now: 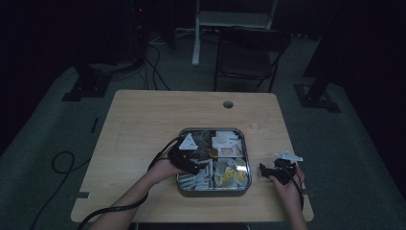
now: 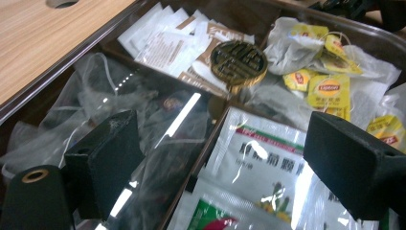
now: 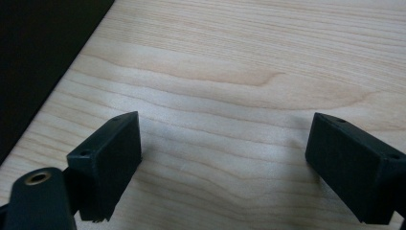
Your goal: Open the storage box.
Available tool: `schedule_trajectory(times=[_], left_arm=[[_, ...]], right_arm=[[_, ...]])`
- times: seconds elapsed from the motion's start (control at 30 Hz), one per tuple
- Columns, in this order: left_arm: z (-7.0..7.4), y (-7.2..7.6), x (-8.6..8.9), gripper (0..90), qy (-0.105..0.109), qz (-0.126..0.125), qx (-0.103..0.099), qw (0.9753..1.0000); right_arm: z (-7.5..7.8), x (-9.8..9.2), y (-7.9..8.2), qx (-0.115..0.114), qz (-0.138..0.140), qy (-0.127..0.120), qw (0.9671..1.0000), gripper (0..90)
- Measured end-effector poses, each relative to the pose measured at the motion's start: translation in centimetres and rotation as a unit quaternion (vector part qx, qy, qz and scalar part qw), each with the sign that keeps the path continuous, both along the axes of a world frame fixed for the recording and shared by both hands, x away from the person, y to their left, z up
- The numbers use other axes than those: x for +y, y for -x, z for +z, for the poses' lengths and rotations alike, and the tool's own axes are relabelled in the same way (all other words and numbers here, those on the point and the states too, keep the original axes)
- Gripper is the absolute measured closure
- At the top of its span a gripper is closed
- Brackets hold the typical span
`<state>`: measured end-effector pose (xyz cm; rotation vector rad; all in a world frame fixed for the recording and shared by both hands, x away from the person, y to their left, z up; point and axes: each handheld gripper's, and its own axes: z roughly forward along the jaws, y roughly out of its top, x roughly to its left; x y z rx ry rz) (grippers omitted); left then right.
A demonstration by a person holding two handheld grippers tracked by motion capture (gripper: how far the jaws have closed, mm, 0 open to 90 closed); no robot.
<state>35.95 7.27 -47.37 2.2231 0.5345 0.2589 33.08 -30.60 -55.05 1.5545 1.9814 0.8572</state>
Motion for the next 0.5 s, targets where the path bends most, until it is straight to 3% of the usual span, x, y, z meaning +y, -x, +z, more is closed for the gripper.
schedule_trajectory(times=[0.27,0.5], left_arm=[[0.0,-0.7,-2.1,16.1,0.004,-0.013,0.008,0.9999],[0.1,-1.5,-2.9,30.1,0.000,-0.012,0.011,0.9999]], right_arm=[[0.0,0.0,0.0,0.000,0.000,0.000,1.0000,11.7],[0.0,0.0,0.0,0.000,0.000,-0.001,1.0000,11.7]])
